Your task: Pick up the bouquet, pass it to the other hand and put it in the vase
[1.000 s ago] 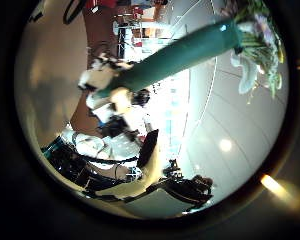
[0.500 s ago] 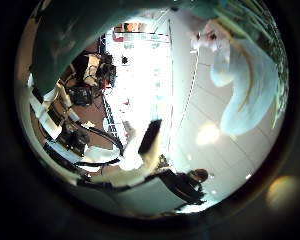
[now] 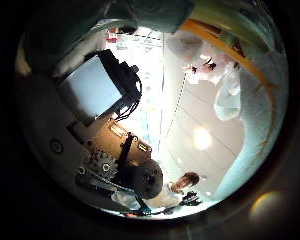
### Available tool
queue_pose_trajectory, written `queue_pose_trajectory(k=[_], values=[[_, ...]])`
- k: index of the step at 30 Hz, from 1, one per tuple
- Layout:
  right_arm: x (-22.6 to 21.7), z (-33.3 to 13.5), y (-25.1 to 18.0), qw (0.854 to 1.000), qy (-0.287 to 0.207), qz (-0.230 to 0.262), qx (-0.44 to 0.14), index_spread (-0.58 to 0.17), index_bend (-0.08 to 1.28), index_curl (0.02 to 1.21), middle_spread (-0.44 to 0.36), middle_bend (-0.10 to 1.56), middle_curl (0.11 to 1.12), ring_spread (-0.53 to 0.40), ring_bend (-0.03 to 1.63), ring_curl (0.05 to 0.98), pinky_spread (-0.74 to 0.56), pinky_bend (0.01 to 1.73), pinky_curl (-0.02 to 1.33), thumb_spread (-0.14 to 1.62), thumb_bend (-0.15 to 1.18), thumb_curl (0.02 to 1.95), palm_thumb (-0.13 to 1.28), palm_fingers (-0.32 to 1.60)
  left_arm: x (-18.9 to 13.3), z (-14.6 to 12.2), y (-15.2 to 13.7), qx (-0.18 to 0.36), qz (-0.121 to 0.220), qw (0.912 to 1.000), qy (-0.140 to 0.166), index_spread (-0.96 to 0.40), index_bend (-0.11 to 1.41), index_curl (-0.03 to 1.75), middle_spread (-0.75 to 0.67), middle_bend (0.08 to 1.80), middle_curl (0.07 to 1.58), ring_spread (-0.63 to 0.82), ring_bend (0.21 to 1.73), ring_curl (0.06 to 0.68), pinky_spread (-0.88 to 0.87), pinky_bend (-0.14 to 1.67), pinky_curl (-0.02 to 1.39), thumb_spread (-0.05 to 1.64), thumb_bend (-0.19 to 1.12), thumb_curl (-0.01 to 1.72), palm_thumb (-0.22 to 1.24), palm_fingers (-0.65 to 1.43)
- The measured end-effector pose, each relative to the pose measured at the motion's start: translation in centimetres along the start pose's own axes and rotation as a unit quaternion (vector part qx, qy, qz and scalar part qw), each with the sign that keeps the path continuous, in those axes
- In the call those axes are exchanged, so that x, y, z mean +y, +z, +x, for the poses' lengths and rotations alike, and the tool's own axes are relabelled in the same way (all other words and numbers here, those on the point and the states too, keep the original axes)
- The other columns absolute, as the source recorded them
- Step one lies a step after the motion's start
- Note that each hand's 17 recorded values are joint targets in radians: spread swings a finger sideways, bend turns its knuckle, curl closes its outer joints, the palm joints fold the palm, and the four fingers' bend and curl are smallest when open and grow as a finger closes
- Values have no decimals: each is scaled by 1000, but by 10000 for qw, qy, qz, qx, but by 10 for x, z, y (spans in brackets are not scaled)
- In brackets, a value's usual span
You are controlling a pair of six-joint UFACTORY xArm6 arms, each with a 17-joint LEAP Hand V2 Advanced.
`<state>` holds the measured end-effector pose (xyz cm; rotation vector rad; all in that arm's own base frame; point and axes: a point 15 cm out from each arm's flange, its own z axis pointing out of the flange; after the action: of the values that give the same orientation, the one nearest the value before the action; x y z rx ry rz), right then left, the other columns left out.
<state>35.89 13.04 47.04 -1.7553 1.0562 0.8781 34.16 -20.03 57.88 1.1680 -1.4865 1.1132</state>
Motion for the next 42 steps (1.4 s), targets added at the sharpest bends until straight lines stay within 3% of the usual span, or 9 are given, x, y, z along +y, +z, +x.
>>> queue_pose_trajectory(k=[4, 8, 11, 14, 20, 27, 32, 37, 42], values=[[-1, 11, -12, 9996, 205, 217, -30, -254, 964, 860, -145, 1209, 728, -209, 1340, 594, -334, 1062, 791, 933, -33, 1236, 802, 1036, -9, 18, -17, -252, 475, 9979, 360, -538, 800, 693, -450, 1144, 852, -423, 1440, 523, -508, 1255, 742, 1026, 122, 553, 900, 1158], [0, 16, -18, 9990, 296, 320, -25, -284, 694, 813, -161, 1038, 684, -236, 1248, 573, -400, 1093, 774, 972, -34, 1092, 781, 580, -16, 38, -37, -526, 784, 9933, 669, -575, 841, 764, -466, 1180, 874, -414, 1481, 536, -520, 1272, 776, 1027, 110, 587, 926, 1118], [0, 18, -22, 9987, 360, 367, -20, -312, 582, 746, -144, 916, 638, -201, 1119, 535, -288, 973, 759, 990, -33, 997, 767, 142, -22, 47, -63, -777, 1132, 9872, 812, -604, 850, 833, -476, 1200, 889, -408, 1505, 541, -524, 1284, 812, 1031, 92, 621, 942, 1092], [0, 19, -25, 9984, 401, 408, -11, -330, 505, 651, -94, 755, 560, -91, 950, 454, -64, 860, 696, 1001, -30, 918, 760, -84, -25, 57, -90, -1089, 1476, 9783, 961, -620, 843, 879, -481, 1209, 897, -404, 1518, 542, -530, 1280, 835, 1034, 77, 642, 948, 1077], [0, 21, -31, 9978, 468, 479, 17, -354, 335, 506, -9, 499, 434, 97, 707, 332, 243, 674, 544, 1005, -30, 795, 745, -106, -29, 63, -141, -1520, 2099, 9587, 1175, -645, 814, 959, -483, 1218, 904, -401, 1527, 538, -544, 1260, 875, 1040, 47, 677, 960, 1076], [-1, 24, -30, 9970, 595, 489, 12, -380, 177, 415, 62, 273, 350, 195, 488, 254, 363, 516, 434, 1017, -31, 686, 710, -99, -26, 59, -183, -1829, 2565, 9401, 1305, -666, 779, 1034, -481, 1217, 906, -399, 1528, 532, -558, 1234, 914, 1046, 16, 708, 972, 1081], [-4, 31, -30, 9963, 698, 501, -33, -382, 140, 357, 87, 200, 330, 219, 418, 235, 382, 467, 393, 1025, -28, 629, 696, -62, -28, 33, -189, -1786, 2590, 9429, 1094, -678, 751, 1078, -481, 1215, 907, -399, 1528, 529, -568, 1216, 939, 1051, -3, 726, 980, 1083], [-7, 35, -33, 9955, 736, 588, 26, -380, 143, 318, 95, 180, 318, 228, 389, 232, 388, 452, 372, 1028, -25, 591, 695, -43, -34, 18, -203, -1971, 2783, 9345, 1024, -690, 726, 1116, -482, 1217, 909, -398, 1527, 526, -578, 1198, 961, 1053, -8, 739, 982, 1087], [-7, 37, -33, 9955, 749, 584, 13, -379, 147, 294, 97, 178, 308, 232, 374, 235, 389, 449, 360, 1033, -24, 563, 696, -35, -37, 5, -203, -2013, 2758, 9356, 902, -700, 705, 1147, -483, 1214, 912, -398, 1526, 524, -587, 1182, 981, 1054, -9, 749, 980, 1091]])
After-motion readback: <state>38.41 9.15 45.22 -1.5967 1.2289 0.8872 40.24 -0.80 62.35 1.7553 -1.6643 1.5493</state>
